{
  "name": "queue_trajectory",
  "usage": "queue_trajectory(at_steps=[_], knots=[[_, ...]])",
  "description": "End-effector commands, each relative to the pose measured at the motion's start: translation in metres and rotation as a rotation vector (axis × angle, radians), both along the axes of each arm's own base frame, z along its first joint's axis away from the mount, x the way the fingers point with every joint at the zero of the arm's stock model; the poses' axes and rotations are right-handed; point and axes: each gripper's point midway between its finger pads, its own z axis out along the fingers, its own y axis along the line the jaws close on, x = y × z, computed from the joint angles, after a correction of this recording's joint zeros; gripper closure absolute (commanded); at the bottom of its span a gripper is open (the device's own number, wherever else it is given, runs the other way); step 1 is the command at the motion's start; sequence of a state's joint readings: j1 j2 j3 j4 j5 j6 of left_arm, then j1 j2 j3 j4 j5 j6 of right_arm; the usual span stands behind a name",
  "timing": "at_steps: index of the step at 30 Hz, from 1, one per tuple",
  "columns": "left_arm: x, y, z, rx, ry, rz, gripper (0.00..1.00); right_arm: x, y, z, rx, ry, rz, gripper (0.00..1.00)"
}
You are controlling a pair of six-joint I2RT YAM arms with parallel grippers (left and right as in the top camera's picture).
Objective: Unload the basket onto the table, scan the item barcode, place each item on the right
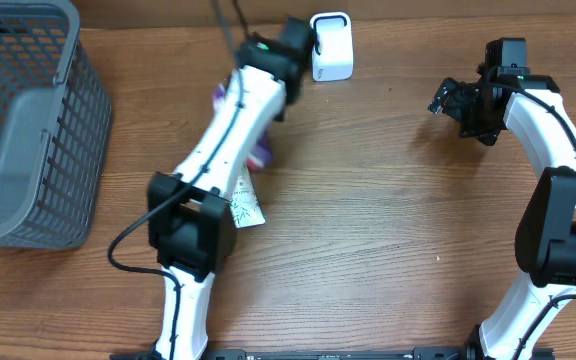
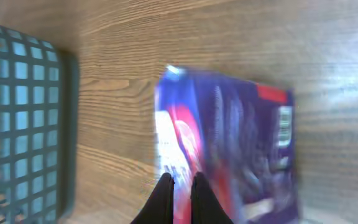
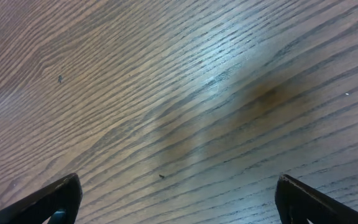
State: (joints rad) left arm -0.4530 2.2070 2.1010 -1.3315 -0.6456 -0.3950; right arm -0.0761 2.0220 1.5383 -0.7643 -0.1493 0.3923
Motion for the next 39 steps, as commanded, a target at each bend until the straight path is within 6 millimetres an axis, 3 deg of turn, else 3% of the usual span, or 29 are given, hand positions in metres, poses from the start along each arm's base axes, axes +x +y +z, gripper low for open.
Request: queue_trajectory(at_steps=[1, 7, 12, 15, 22, 25, 30, 34, 37, 38, 39], knots=[[-0.008, -0.006, 0.0, 0.099, -0.061, 0.022, 0.96, 0.01, 0.001, 0.029, -0.003, -0.073, -0.001, 0.0], [-0.023, -0.016, -0.021, 0.172, -0.037, -0.014, 0.96, 0.01, 0.001, 0.029, -0.003, -0.072, -0.001, 0.0], [-0.029, -0.029, -0.034, 0.083, -0.008, -0.002, 0.96, 0.01, 0.001, 0.029, -0.003, -0.072, -0.001, 0.0], [-0.032, -0.052, -0.05, -0.075, 0.039, -0.008, 0.96, 0.01, 0.001, 0.029, -0.003, -0.072, -0.001, 0.0], [-0.037, -0.128, -0.074, -0.491, 0.132, -0.07, 0.95, 0.01, 0.001, 0.029, -0.003, -0.072, -0.001, 0.0], [-0.04, -0.139, -0.075, -0.534, 0.147, -0.086, 0.96, 0.01, 0.001, 0.029, -0.003, -0.072, -0.001, 0.0], [-0.04, -0.136, -0.053, -0.539, 0.139, -0.084, 0.95, 0.01, 0.001, 0.029, -0.003, -0.072, -0.001, 0.0], [-0.034, -0.13, -0.011, -0.557, 0.102, -0.078, 0.88, 0.01, 0.001, 0.029, -0.003, -0.072, -0.001, 0.0], [-0.026, -0.111, 0.025, -0.54, 0.046, -0.053, 0.72, 0.01, 0.001, 0.029, -0.003, -0.072, -0.001, 0.0], [-0.023, -0.102, 0.035, -0.526, 0.026, -0.038, 0.61, 0.01, 0.001, 0.029, -0.003, -0.072, -0.001, 0.0], [-0.021, -0.091, 0.043, -0.511, 0.008, -0.02, 0.38, 0.01, 0.001, 0.029, -0.003, -0.072, -0.001, 0.0]])
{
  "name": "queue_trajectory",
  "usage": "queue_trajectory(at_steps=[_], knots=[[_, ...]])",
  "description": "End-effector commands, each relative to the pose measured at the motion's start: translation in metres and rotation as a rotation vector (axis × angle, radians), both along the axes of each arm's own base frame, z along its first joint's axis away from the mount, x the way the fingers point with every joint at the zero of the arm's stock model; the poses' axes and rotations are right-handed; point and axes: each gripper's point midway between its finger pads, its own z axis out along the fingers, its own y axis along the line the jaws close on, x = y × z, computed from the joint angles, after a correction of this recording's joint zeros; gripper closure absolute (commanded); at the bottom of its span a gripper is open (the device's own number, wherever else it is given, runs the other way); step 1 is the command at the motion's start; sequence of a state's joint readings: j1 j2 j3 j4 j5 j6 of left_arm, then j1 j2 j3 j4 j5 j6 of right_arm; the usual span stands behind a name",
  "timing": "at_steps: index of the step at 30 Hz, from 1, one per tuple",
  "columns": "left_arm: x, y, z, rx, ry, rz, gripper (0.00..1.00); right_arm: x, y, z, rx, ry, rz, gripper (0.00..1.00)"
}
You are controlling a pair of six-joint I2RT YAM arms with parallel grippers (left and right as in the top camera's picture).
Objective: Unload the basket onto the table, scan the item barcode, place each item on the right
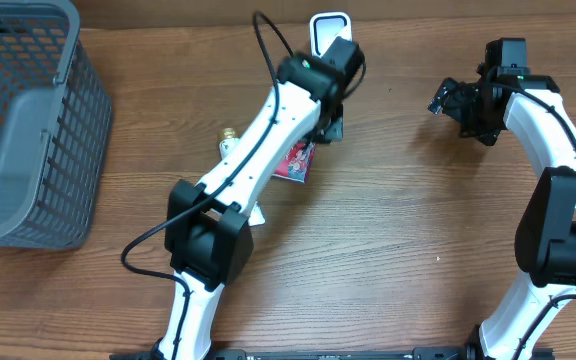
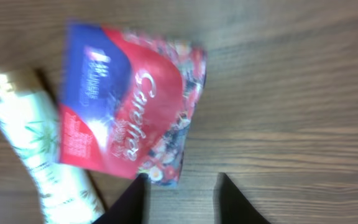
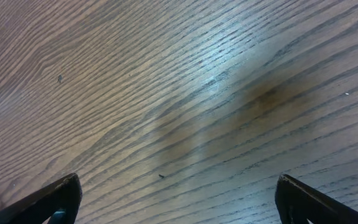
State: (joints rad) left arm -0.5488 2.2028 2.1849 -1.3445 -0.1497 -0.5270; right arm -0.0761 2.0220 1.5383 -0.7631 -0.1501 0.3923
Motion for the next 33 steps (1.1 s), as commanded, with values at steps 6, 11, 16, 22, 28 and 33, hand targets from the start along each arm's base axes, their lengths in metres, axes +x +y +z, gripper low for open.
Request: queue_trajectory(at_steps=[6, 11, 16, 22, 28, 33], knots=[[0.032, 0.098, 0.063, 0.071, -0.119, 0.209, 0.0, 0.01, 0.001, 0.029, -0.004, -0.071, -0.001, 0.0], [0.038, 0.142, 0.053, 0.076, -0.075, 0.304, 0.0, 0.01, 0.001, 0.029, -0.004, -0.071, -0.001, 0.0], [0.037, 0.16, 0.043, 0.023, -0.023, 0.352, 0.0, 0.015, 0.0, 0.031, -0.004, -0.092, -0.001, 0.0], [0.033, 0.174, 0.032, -0.013, 0.024, 0.419, 0.0, 0.024, 0.009, 0.038, 0.041, -0.142, 0.023, 0.0], [0.031, 0.176, 0.02, -0.017, 0.052, 0.426, 0.0, 0.013, 0.083, 0.068, 0.466, -0.169, 0.22, 0.0], [0.039, 0.178, 0.006, -0.04, 0.044, 0.438, 0.0, 0.008, 0.13, 0.079, 0.56, -0.178, 0.327, 0.0]])
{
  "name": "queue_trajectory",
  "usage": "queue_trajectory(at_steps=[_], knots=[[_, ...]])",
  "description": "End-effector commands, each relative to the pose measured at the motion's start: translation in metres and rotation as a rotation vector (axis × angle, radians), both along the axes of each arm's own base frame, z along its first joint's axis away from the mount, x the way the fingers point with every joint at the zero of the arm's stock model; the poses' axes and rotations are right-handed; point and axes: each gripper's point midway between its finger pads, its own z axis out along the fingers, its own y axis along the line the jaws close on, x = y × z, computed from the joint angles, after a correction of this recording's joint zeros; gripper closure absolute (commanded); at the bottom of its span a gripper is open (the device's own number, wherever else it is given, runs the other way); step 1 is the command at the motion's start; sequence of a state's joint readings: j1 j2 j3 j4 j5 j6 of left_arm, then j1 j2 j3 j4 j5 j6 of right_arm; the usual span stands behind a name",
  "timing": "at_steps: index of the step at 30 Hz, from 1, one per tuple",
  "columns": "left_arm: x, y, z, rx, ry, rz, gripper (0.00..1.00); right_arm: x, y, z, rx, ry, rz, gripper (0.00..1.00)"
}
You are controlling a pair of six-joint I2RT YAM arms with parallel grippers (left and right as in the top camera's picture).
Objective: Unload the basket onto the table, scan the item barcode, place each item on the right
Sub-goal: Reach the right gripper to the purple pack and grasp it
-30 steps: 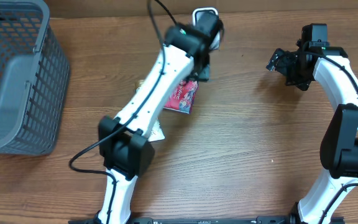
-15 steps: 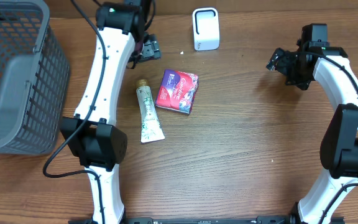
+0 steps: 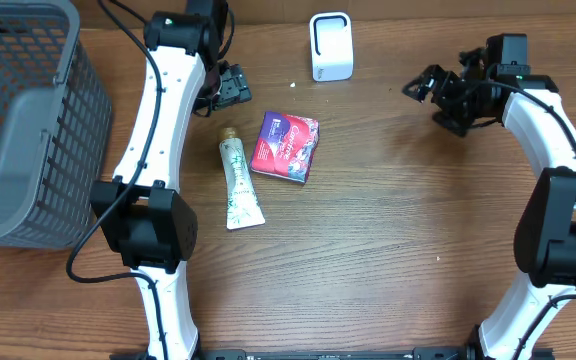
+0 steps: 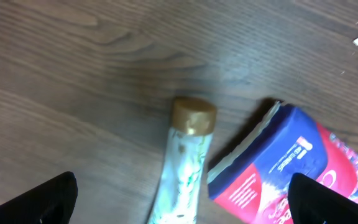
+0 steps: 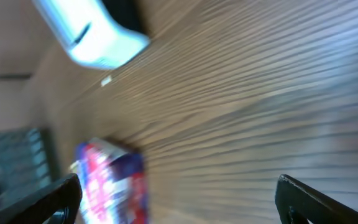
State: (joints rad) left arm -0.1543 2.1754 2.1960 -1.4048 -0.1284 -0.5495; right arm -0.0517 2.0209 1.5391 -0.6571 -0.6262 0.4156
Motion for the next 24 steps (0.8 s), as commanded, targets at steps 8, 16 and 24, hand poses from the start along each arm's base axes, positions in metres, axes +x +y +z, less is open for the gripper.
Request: queue_trajectory(at_steps=[8, 16, 24], knots=[[-0.006, 0.006, -0.015, -0.017, 0.038, 0.029, 0.0, -0.016, 0.116, 0.012, -0.08, -0.074, 0.191, 0.0], [-0.012, 0.016, -0.017, -0.011, 0.067, 0.049, 0.0, -0.037, 0.176, -0.028, -0.119, 0.049, 0.155, 0.01], [-0.017, 0.017, -0.017, -0.003, 0.086, 0.037, 0.0, -0.055, 0.205, -0.051, -0.108, 0.123, 0.168, 0.18]])
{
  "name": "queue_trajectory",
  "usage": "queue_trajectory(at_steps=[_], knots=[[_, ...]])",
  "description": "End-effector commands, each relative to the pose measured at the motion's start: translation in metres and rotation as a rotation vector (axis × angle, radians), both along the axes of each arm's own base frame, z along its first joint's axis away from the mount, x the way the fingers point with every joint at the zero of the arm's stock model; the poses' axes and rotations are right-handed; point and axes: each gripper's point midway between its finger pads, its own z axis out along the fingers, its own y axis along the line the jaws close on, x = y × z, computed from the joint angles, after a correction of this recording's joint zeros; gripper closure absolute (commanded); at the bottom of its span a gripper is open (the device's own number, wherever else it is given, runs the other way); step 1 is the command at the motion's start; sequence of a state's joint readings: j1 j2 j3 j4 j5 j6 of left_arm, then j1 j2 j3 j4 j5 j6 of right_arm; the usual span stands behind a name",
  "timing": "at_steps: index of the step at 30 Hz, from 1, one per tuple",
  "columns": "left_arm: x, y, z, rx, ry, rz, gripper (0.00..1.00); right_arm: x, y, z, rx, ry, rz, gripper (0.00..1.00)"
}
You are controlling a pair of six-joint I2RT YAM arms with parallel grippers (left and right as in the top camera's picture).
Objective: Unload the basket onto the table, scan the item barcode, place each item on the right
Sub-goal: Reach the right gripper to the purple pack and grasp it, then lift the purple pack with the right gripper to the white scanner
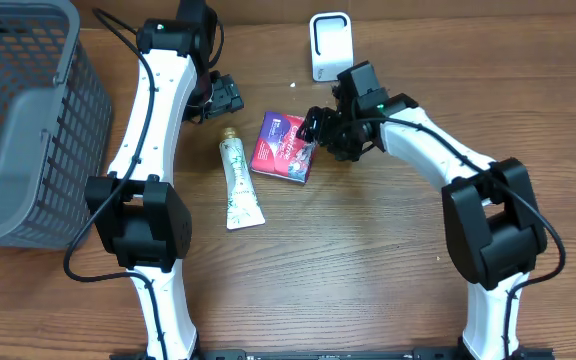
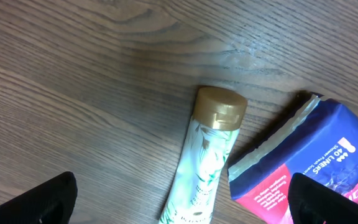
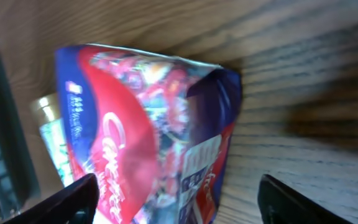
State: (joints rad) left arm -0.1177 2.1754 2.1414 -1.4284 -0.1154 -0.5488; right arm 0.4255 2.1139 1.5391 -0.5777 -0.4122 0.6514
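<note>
The item, a red and purple packet (image 1: 286,146), lies flat on the table to the right of a white tube with a gold cap (image 1: 236,180). My right gripper (image 1: 318,128) stands open at the packet's right end. In the right wrist view the packet (image 3: 148,124) fills the space ahead of the gripper (image 3: 179,205), its wide-spread fingers (image 3: 291,199) either side of the packet's near edge. My left gripper (image 1: 223,97) is open, above and left of the tube's cap (image 2: 219,107), holding nothing. The white scanner (image 1: 330,45) stands at the back.
A grey mesh basket (image 1: 23,120) takes up the table's left side. The tube (image 2: 204,180) lies close against the packet's left edge (image 2: 272,146). Both arms reach over the back half of the table.
My right gripper has moved from the far right of the table to the packet's right end, still open. The left gripper has shifted only slightly. Packet and tube lie where they were.
First my left arm lay over the packet and tube, its fingers close together. Then its gripper was near the scanner, partly open, with the packet on the table beside the tube. After that it stood open at the back left. My right gripper, idle at first, turned and now stands at the packet.
</note>
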Motion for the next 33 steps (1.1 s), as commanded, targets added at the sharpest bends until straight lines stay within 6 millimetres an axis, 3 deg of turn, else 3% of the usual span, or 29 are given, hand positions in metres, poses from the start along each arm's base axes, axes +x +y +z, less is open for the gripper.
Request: queue_trajectory(at_steps=[1, 8, 10, 20, 23, 27, 33], knots=[[-0.002, 0.0, -0.001, -0.001, 0.006, 0.003, 0.0, 0.001, 0.016, -0.002, 0.007, 0.015, -0.031, 0.18], [-0.003, 0.001, -0.001, -0.001, 0.008, 0.002, 0.0, -0.008, 0.038, -0.02, 0.012, 0.024, 0.005, 0.2], [-0.003, 0.001, -0.001, -0.001, 0.008, 0.002, 0.0, -0.009, 0.041, -0.023, 0.009, 0.025, 0.011, 0.27], [-0.001, 0.0, 0.0, -0.002, 0.0, 0.002, 0.0, 0.001, 0.022, -0.033, -0.046, 0.02, -0.039, 0.96], [-0.001, 0.0, 0.0, -0.002, -0.001, 0.002, 0.0, 0.005, 0.014, -0.029, -0.039, 0.024, -0.049, 0.96], [-0.001, 0.0, 0.0, -0.002, 0.0, 0.002, 0.0, 0.012, 0.006, -0.009, 0.003, -0.019, -0.013, 0.96], [-0.001, 0.0, 0.0, -0.002, 0.0, 0.002, 0.0, 0.039, -0.015, 0.044, 0.054, -0.155, -0.002, 0.96]])
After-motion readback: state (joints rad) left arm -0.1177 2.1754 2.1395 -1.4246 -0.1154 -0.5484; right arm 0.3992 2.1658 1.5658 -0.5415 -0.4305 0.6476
